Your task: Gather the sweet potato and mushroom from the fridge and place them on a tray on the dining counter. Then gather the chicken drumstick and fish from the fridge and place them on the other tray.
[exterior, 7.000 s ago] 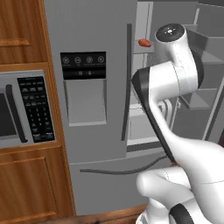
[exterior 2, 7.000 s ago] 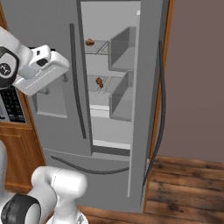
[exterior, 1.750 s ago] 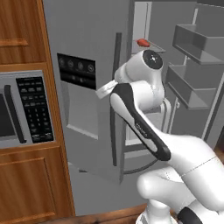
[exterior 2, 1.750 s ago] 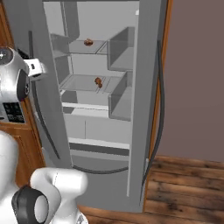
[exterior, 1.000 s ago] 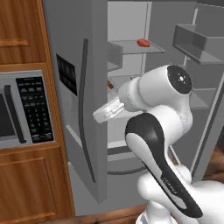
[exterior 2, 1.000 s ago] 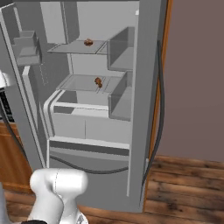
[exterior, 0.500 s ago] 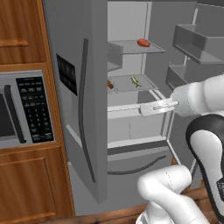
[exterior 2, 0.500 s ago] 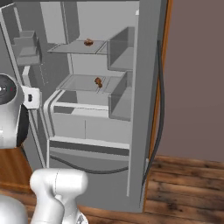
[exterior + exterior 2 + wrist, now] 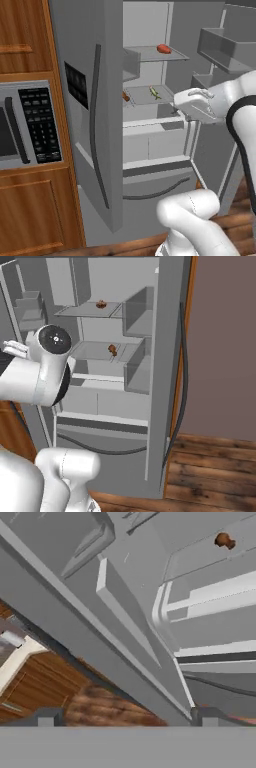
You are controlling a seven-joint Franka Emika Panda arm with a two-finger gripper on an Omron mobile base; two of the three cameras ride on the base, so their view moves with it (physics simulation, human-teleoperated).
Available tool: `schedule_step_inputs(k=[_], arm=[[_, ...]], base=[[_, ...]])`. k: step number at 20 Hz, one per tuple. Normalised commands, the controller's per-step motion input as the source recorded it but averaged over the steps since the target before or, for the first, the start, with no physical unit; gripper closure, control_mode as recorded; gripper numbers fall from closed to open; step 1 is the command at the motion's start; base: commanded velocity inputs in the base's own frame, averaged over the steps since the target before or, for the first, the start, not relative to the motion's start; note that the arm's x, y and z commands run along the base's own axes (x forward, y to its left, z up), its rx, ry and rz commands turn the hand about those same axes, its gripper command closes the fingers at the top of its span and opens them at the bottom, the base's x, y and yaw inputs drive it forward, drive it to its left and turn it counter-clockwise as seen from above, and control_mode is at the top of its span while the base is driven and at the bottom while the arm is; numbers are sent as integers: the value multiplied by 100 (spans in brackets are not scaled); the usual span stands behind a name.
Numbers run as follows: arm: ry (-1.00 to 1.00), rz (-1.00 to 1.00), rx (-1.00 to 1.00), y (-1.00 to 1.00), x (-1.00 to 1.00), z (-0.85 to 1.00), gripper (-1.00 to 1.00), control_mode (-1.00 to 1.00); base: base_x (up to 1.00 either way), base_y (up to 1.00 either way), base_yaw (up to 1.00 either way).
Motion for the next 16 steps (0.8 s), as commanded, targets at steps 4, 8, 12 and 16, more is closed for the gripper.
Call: schedule_step_inputs(k=[4, 8, 12, 16], arm=[[21, -1, 9, 5, 78, -15, -100, -100], [13, 0, 6, 32, 78, -36, -100, -100], [6, 0, 5, 47, 59, -37, -100, -100], [4, 0, 5, 47, 50, -27, -100, -100]], base=[[0, 0, 0], [0, 0, 0], [0, 0, 0], [0, 0, 0]])
